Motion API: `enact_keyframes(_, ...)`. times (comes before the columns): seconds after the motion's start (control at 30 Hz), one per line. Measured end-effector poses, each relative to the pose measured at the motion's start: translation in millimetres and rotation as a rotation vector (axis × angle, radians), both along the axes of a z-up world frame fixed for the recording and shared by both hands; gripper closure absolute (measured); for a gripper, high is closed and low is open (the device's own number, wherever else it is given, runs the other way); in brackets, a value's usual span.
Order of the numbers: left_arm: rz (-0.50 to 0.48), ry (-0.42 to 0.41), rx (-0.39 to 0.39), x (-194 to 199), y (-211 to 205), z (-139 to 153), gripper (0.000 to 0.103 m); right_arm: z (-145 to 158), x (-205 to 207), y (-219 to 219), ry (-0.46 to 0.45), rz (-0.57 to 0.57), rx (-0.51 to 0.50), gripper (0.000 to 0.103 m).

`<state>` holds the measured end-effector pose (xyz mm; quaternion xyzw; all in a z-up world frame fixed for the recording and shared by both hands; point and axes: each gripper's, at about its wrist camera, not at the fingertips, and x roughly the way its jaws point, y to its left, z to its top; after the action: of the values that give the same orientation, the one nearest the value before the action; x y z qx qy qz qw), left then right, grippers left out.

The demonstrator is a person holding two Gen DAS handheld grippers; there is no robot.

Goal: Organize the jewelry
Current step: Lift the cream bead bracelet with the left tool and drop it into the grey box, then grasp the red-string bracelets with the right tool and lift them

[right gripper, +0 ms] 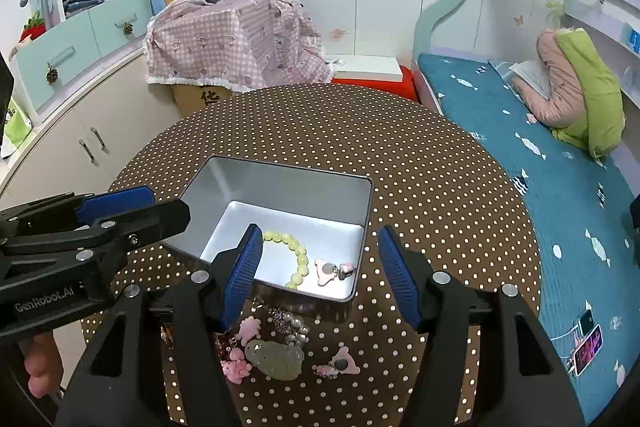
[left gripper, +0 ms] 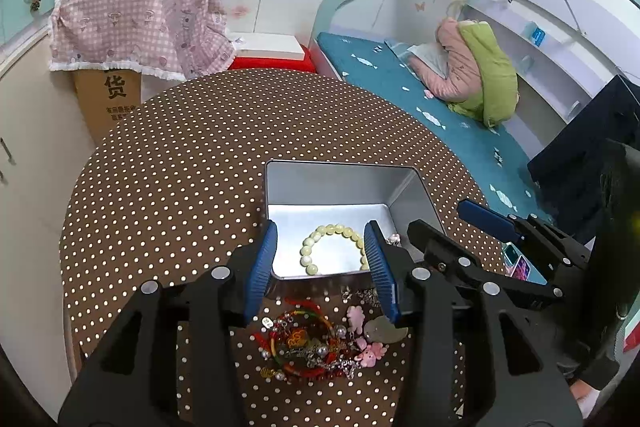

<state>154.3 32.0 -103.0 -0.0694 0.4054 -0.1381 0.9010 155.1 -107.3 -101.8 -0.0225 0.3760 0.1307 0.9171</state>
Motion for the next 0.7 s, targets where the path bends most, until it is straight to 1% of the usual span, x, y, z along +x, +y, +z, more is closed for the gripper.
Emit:
enact_keyframes(0.2, 0.002, -0.006, 0.012, -14, 2, 1, 0.057, 5, -12, -3, -0.015, -0.014, 0.008, 0.045)
enact_keyframes(0.27, 0.003, -0.002, 0.021, -18, 2, -1, 0.057, 5, -16, -5, -0.018, -0.019, 0.016, 0.045)
enact_keyframes(0.37, 0.016, 0.024, 0.024, -25, 11, -11, 0.055, 4, -22, -7, -0.006, -0.021, 0.035, 0.045)
enact_keyframes(0.43, 0.035, 0.048, 0.035, -26, 17, -20, 0.055, 0, -27, -4, 0.007, -0.002, 0.037, 0.045)
enact_keyframes(0.47, 0.054, 0.074, 0.042, -27, 23, -28, 0.055, -1, -30, 0, 0.015, 0.008, 0.04, 0.045)
enact_keyframes(0.53, 0.068, 0.106, 0.032, -28, 32, -36, 0.055, -3, -34, 9, 0.03, 0.052, 0.053, 0.045)
enact_keyframes(0.6, 0.079, 0.118, 0.023, -32, 40, -42, 0.055, -8, -38, 24, 0.04, 0.118, 0.051, 0.045)
enact_keyframes(0.67, 0.088, 0.123, 0.022, -35, 46, -45, 0.055, -17, -36, 37, 0.06, 0.139, 0.028, 0.045)
enact_keyframes(0.7, 0.095, 0.127, 0.02, -36, 49, -47, 0.055, -23, -32, 42, 0.087, 0.146, 0.02, 0.045)
